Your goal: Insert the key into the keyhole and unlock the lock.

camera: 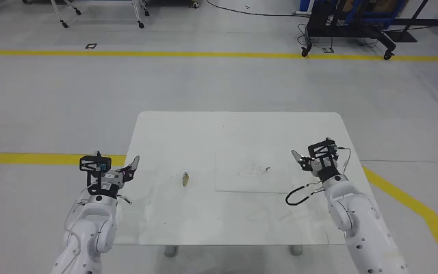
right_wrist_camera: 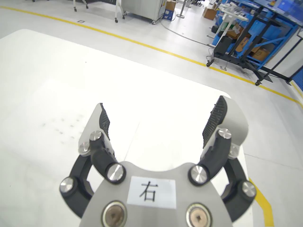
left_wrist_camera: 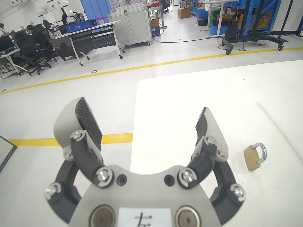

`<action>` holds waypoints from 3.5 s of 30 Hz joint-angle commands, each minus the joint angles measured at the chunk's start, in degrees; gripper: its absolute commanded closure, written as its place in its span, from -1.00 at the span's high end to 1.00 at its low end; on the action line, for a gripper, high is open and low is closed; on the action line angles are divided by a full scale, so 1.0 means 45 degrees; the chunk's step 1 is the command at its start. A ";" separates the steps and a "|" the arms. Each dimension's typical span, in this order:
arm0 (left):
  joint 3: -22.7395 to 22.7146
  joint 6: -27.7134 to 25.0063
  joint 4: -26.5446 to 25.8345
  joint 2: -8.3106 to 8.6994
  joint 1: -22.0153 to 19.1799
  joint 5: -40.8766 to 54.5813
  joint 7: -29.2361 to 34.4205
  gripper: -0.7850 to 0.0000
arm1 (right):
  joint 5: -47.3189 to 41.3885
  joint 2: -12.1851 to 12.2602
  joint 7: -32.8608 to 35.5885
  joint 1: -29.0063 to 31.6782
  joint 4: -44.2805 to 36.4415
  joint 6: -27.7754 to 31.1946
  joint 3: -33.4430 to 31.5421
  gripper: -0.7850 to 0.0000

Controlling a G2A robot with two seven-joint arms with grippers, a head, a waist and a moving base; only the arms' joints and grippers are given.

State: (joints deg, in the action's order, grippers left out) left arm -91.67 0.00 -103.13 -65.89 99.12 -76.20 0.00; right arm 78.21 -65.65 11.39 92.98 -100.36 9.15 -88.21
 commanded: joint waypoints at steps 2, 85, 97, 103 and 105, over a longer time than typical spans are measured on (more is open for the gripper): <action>0.0000 0.0000 0.0000 0.0000 0.0000 0.0000 0.0000 1.00 | -0.0353 0.0018 0.1159 -0.0881 0.0734 0.1651 0.0510 1.00; 0.0000 0.0000 0.0000 0.0000 0.0000 0.0000 0.0000 1.00 | 0.1241 0.1748 0.1427 -0.8238 0.7252 1.0194 0.7285 -1.00; 0.0000 0.0000 0.0000 0.0000 0.0000 0.0000 0.0000 1.00 | 0.1218 0.1936 0.1404 -0.7950 0.6608 1.0308 0.6803 -1.00; 0.0492 0.0032 -0.0291 0.0003 -0.0092 -0.1339 0.0282 1.00 | 0.1218 0.1936 0.1404 -0.7950 0.6608 1.0308 0.6803 -1.00; 0.1302 -0.0753 -0.0772 -0.0002 -0.0417 -0.2147 0.0860 1.00 | 0.1218 0.1936 0.1404 -0.7950 0.6608 1.0308 0.6803 -1.00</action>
State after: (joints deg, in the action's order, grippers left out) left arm -87.99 -1.14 -105.52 -65.88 98.11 -83.11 2.30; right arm 83.69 -56.93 17.70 57.20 -70.62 55.53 -57.60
